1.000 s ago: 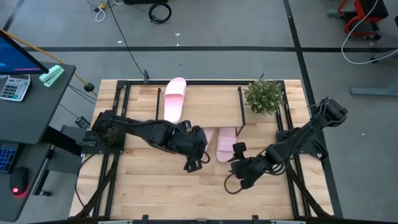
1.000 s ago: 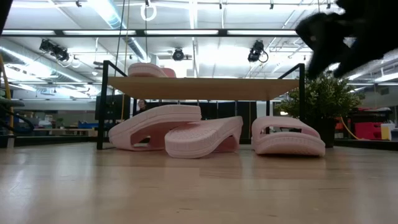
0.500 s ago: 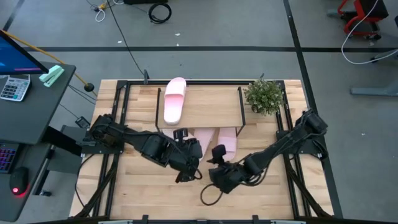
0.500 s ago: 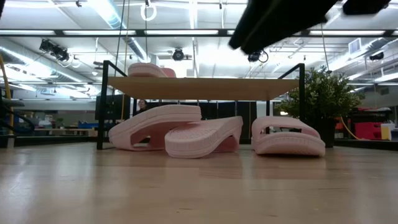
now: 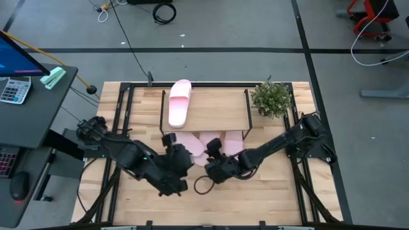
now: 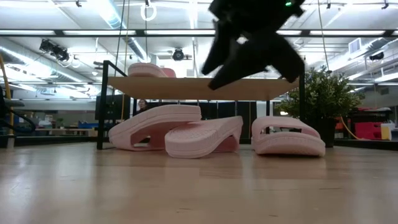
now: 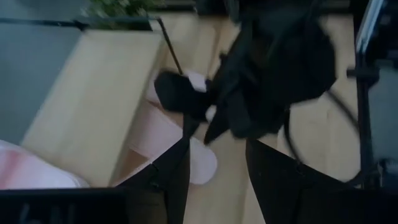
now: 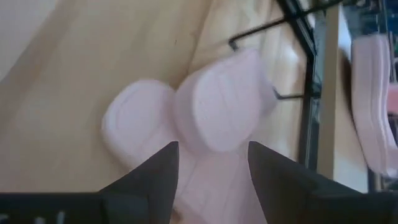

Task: Pick and place slides into the shelf
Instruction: Put the pink slipper on the shelf

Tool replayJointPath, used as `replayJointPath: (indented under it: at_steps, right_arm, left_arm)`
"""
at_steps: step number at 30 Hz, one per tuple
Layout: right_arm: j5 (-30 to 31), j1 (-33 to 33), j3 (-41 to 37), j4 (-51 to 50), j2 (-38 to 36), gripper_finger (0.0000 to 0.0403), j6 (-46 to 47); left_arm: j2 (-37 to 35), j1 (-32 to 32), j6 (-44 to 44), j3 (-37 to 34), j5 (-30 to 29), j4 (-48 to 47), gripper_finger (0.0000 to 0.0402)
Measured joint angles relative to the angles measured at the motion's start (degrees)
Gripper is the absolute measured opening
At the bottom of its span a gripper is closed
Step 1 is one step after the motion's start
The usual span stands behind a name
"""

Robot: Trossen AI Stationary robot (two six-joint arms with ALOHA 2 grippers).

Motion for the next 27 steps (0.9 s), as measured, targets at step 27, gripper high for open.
replayJointPath:
  at_steps: [27]
  right_arm:
    - [-3.53,-4.11,-0.24,12.23,7.34,0.0294,-20.46]
  left_arm:
    - [-3.95,-2.6,-4.82,0.04,-5.06,1.64,0.0149]
